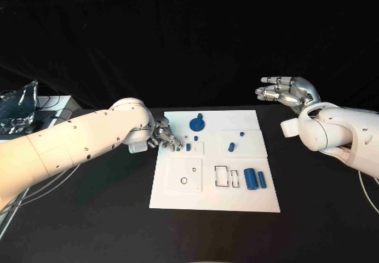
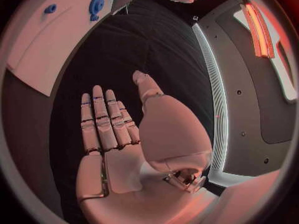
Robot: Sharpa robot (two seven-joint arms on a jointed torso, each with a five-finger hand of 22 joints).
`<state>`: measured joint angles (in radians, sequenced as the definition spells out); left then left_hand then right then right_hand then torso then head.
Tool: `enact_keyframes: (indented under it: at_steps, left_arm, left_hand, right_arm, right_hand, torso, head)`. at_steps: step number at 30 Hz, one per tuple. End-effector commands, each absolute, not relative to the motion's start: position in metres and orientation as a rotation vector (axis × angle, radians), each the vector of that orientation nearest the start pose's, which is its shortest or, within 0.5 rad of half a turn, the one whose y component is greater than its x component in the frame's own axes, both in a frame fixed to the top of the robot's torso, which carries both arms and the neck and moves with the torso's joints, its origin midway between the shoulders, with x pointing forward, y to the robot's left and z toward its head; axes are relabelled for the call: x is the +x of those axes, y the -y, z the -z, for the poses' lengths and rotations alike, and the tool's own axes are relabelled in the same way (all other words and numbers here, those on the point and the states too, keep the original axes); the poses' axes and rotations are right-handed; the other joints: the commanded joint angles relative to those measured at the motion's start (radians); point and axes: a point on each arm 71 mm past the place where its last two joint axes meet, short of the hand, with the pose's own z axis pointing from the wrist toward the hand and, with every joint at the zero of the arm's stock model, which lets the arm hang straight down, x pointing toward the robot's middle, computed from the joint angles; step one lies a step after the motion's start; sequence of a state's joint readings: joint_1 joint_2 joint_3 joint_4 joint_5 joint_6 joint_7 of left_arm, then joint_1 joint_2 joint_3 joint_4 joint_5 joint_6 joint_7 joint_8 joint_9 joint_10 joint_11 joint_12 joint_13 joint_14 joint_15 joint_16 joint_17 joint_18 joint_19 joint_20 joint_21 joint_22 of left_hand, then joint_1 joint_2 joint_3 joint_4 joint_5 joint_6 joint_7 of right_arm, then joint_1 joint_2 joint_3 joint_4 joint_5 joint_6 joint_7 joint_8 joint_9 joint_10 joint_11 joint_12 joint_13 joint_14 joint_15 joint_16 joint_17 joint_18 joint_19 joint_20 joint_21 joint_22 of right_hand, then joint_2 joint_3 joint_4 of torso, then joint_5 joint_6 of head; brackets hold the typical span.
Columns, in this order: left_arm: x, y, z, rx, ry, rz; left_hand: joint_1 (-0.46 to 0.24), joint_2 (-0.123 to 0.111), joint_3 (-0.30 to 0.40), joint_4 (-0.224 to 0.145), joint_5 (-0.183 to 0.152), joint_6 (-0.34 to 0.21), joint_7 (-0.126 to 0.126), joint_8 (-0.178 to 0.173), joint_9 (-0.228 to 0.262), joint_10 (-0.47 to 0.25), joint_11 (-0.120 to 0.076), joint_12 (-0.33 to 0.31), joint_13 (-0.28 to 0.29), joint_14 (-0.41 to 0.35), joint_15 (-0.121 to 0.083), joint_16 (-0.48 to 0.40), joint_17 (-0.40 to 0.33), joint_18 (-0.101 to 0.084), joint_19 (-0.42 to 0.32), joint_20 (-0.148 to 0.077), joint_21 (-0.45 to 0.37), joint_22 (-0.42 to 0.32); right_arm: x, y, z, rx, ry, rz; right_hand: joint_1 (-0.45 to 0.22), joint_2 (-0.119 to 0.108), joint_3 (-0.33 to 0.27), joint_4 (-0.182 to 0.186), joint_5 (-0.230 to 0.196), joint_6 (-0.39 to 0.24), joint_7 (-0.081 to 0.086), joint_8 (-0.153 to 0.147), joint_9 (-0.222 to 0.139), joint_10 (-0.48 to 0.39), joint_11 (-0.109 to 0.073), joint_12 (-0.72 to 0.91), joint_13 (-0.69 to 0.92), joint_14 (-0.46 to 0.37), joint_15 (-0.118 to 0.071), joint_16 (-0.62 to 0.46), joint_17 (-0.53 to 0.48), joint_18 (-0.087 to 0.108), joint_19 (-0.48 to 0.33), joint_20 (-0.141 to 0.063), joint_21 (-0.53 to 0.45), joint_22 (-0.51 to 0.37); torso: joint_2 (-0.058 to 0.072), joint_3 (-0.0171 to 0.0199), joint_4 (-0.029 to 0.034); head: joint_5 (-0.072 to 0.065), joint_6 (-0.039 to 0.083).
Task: Assemble the parts on the task board
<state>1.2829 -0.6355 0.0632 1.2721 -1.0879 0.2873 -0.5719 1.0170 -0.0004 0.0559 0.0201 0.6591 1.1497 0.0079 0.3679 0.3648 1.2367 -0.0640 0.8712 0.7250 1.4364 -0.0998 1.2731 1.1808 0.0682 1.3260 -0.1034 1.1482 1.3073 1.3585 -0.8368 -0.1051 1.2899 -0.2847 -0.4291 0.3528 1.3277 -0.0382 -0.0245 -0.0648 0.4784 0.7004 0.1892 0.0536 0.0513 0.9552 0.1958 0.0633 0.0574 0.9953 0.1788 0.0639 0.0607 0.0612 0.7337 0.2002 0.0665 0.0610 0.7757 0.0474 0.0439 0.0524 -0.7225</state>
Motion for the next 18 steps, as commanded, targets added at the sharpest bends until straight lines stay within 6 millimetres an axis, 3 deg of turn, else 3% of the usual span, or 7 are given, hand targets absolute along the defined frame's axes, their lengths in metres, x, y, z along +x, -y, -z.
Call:
enact_keyframes:
  at_steps: [1, 7, 18]
  left_arm:
    - [0.5397, -0.1876, 0.1765, -0.194, -2.312, 0.322]
    - [0.5397, -0.1885, 0.1749, -0.208, -2.295, 0.330]
    - [0.5378, -0.1910, 0.1698, -0.257, -2.276, 0.391]
  left_hand:
    - [0.025, 0.005, -0.042, 0.018, -0.002, 0.005, 0.000, -0.005, -0.003, 0.000, 0.006, 0.005, -0.002, 0.000, 0.006, -0.005, 0.002, -0.013, 0.002, 0.008, -0.005, 0.085]
    - [0.047, 0.019, -0.114, 0.048, -0.002, 0.007, -0.001, -0.002, -0.004, 0.000, 0.005, 0.006, -0.003, 0.001, 0.006, -0.004, 0.003, -0.013, 0.005, 0.009, -0.004, 0.088]
    - [0.056, 0.018, -0.147, 0.068, -0.001, 0.005, 0.000, 0.003, -0.003, 0.000, 0.007, 0.006, -0.003, 0.000, 0.006, -0.007, 0.001, -0.012, 0.003, 0.009, -0.009, 0.088]
  right_arm:
    - [0.5453, 0.2835, 0.1250, 0.779, -1.300, -1.170]
    - [0.5453, 0.2838, 0.1250, 0.779, -1.301, -1.169]
    - [0.5453, 0.2844, 0.1255, 0.780, -1.301, -1.168]
  right_hand:
    - [-0.008, 0.002, 0.000, -0.003, 0.003, -0.001, 0.057, -0.005, 0.000, -0.002, 0.004, -0.004, 0.000, 0.000, 0.001, -0.004, -0.001, -0.004, -0.004, 0.000, -0.003, -0.001]
    - [-0.008, 0.002, 0.000, -0.003, 0.003, -0.001, 0.057, -0.005, 0.000, -0.002, 0.004, -0.004, 0.000, 0.000, 0.001, -0.004, -0.001, -0.004, -0.004, 0.000, -0.003, -0.001]
    - [-0.008, 0.002, 0.000, -0.003, 0.003, -0.001, 0.057, -0.005, 0.000, -0.002, 0.004, -0.004, 0.000, 0.000, 0.001, -0.004, -0.001, -0.004, -0.004, 0.000, -0.003, -0.001]
  torso:
    - [0.000, -0.0007, -0.0001]
    - [0.001, -0.0015, -0.0007]
    - [0.001, -0.0023, -0.0001]
  head:
    - [0.000, 0.000]
    - [0.000, 0.002]
    - [-0.002, 0.003]
